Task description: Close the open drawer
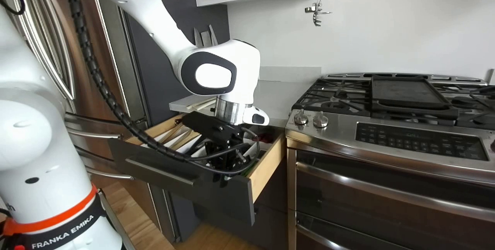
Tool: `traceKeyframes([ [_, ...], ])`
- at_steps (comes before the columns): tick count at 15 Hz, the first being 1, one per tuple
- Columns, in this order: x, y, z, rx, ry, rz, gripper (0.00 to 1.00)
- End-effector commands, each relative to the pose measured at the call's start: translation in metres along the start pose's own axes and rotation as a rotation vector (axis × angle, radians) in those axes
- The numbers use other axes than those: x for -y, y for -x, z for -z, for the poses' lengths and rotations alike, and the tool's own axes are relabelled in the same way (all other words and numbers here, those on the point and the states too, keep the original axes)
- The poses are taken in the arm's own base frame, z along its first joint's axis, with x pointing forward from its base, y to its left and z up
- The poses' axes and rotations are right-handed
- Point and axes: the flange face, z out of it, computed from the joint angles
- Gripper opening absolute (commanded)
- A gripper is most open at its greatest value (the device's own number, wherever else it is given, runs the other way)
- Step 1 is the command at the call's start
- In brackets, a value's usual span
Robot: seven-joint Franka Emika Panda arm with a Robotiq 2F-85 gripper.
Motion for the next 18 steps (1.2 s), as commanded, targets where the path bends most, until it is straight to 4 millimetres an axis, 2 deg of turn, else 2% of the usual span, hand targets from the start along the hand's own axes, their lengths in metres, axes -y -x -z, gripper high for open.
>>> traceKeyframes([
  [1, -0.004, -0.012, -0.019, -0.014, 0.025, -0.014, 0.01],
  [5, -0.009, -0.021, -0.031, -0.071, 0.042, -0.031, 0.0],
  [9, -0.013, -0.029, -0.033, -0.183, 0.031, -0.108, 0.0],
  [18, 0.007, -0.058, -0.004, -0.467, -0.044, -0.126, 0.0],
])
